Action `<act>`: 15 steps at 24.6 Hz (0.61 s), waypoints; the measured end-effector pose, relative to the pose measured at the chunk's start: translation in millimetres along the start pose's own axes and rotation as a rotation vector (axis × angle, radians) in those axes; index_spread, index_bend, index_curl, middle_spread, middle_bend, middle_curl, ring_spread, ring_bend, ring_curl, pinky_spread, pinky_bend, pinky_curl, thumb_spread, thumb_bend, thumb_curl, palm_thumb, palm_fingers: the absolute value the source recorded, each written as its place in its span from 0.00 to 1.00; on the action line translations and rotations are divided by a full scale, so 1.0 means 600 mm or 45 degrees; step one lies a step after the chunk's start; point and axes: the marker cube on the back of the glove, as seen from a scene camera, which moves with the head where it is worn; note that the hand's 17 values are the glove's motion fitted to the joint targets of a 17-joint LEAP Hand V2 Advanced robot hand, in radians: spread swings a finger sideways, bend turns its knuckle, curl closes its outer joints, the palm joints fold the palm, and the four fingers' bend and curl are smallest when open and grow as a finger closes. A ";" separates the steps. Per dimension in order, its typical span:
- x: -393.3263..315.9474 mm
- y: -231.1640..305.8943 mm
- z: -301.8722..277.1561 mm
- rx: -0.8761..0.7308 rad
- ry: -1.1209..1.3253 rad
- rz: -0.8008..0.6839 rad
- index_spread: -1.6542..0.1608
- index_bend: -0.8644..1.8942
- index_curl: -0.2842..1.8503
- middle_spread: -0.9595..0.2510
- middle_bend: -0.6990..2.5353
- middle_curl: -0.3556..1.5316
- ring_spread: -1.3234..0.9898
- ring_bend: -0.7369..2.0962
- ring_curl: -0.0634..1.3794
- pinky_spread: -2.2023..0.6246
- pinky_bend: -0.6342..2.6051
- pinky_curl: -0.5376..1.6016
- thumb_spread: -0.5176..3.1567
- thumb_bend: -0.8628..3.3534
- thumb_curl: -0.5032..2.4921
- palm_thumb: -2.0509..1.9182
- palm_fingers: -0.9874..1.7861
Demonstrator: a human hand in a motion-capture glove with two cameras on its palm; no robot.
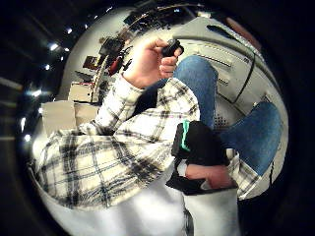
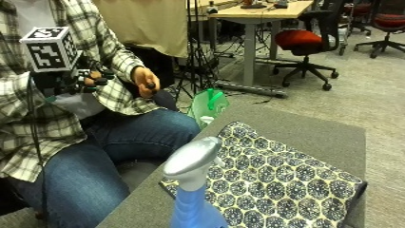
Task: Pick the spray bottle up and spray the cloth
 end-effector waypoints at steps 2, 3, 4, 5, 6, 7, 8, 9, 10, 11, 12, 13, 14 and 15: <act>0.001 -0.001 0.000 -0.002 0.000 0.003 0.79 0.41 0.17 0.74 0.27 0.21 0.59 0.34 0.07 0.81 0.30 0.28 0.27 0.27 0.20 0.62 0.44; 0.002 -0.001 0.000 -0.003 0.003 0.005 0.78 0.41 0.18 0.74 0.27 0.22 0.59 0.34 0.08 0.81 0.30 0.28 0.29 0.27 0.21 0.62 0.44; 0.002 -0.001 0.001 -0.004 0.006 0.007 0.77 0.41 0.19 0.73 0.27 0.22 0.59 0.34 0.09 0.81 0.30 0.29 0.31 0.27 0.21 0.63 0.44; 0.002 -0.001 0.002 -0.005 0.009 0.008 0.76 0.41 0.19 0.73 0.27 0.23 0.60 0.34 0.09 0.82 0.30 0.29 0.32 0.27 0.22 0.63 0.44; 0.004 -0.002 0.002 -0.006 0.008 0.010 0.75 0.41 0.20 0.72 0.27 0.23 0.60 0.34 0.10 0.82 0.30 0.29 0.34 0.27 0.22 0.63 0.43; 0.008 -0.004 0.001 -0.009 0.003 0.012 0.74 0.41 0.20 0.72 0.27 0.23 0.60 0.34 0.10 0.82 0.31 0.30 0.35 0.27 0.22 0.63 0.43; 0.012 -0.006 -0.001 -0.010 -0.003 0.015 0.74 0.41 0.21 0.72 0.27 0.24 0.60 0.34 0.11 0.82 0.31 0.30 0.36 0.27 0.23 0.63 0.43; 0.015 -0.007 -0.001 -0.009 -0.007 0.019 0.73 0.41 0.21 0.71 0.27 0.24 0.60 0.34 0.11 0.83 0.31 0.30 0.37 0.27 0.23 0.63 0.43; 0.017 -0.008 0.000 -0.006 -0.007 0.023 0.73 0.41 0.22 0.71 0.27 0.24 0.60 0.34 0.11 0.83 0.31 0.30 0.38 0.27 0.23 0.63 0.43; 0.018 -0.007 0.002 0.000 -0.006 0.027 0.72 0.40 0.22 0.71 0.27 0.25 0.60 0.34 0.12 0.83 0.31 0.31 0.38 0.27 0.24 0.64 0.43; 0.020 -0.007 0.003 0.008 -0.006 0.031 0.72 0.40 0.22 0.71 0.27 0.25 0.60 0.35 0.12 0.83 0.31 0.31 0.39 0.26 0.24 0.64 0.43; 0.024 -0.008 0.004 0.019 -0.009 0.038 0.72 0.40 0.23 0.71 0.27 0.25 0.60 0.35 0.12 0.83 0.31 0.31 0.40 0.26 0.24 0.64 0.43; 0.031 -0.010 0.003 0.032 -0.015 0.047 0.72 0.40 0.23 0.71 0.27 0.25 0.61 0.35 0.13 0.83 0.31 0.31 0.40 0.26 0.24 0.64 0.42; 0.040 -0.013 0.002 0.046 -0.023 0.059 0.71 0.39 0.23 0.71 0.27 0.26 0.61 0.36 0.14 0.83 0.31 0.31 0.41 0.26 0.25 0.64 0.43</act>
